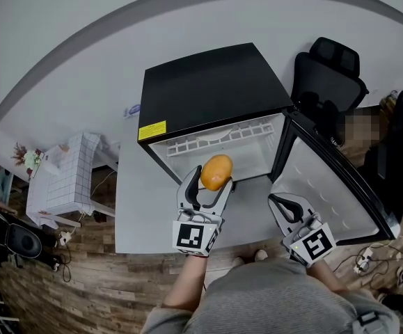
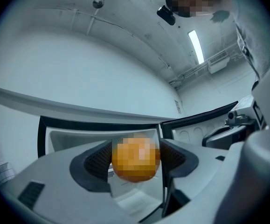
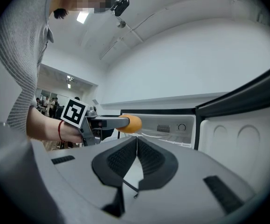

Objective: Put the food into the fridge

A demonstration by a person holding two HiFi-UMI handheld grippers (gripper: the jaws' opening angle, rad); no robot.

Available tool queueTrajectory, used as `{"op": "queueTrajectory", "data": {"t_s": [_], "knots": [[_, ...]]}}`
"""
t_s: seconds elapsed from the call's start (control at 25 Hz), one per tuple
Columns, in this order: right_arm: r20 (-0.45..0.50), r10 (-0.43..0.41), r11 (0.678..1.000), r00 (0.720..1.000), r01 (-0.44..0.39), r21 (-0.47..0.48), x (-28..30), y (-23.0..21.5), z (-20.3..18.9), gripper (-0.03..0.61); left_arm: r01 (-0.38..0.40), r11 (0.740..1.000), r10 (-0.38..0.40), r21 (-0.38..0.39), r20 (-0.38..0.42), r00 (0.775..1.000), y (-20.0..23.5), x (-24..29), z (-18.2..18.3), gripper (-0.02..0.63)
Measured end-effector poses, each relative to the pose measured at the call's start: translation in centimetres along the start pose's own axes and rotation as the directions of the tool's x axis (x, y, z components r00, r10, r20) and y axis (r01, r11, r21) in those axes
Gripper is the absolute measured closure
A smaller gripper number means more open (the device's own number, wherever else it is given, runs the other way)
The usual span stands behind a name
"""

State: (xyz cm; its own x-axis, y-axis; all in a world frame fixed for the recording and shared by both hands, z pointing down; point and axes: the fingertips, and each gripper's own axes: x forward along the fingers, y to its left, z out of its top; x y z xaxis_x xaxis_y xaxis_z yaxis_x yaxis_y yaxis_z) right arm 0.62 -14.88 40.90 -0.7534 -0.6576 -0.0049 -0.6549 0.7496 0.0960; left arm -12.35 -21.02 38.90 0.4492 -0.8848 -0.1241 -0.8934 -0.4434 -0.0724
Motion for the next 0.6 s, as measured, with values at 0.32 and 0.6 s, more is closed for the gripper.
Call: {"op": "queueTrajectory", "data": {"t_s": [0.32,0.6], "knots": [[0.003,-0.003,1.0,1.0,0.003,0.007,0.2,-0.4,-0.1,0.566,-0.028,0.999,0.027,-0.033,-0.017,0.999,1.7,1.5,-1.5,0.285],[-0.006,-0.003,1.0,1.0,0.003,0.001,0.4,-0.9,-0.5,0.566,-0.058,0.998,0.057,-0.034,-0.029,0.998,3.5,2.8,-2.3,0.285]]}}
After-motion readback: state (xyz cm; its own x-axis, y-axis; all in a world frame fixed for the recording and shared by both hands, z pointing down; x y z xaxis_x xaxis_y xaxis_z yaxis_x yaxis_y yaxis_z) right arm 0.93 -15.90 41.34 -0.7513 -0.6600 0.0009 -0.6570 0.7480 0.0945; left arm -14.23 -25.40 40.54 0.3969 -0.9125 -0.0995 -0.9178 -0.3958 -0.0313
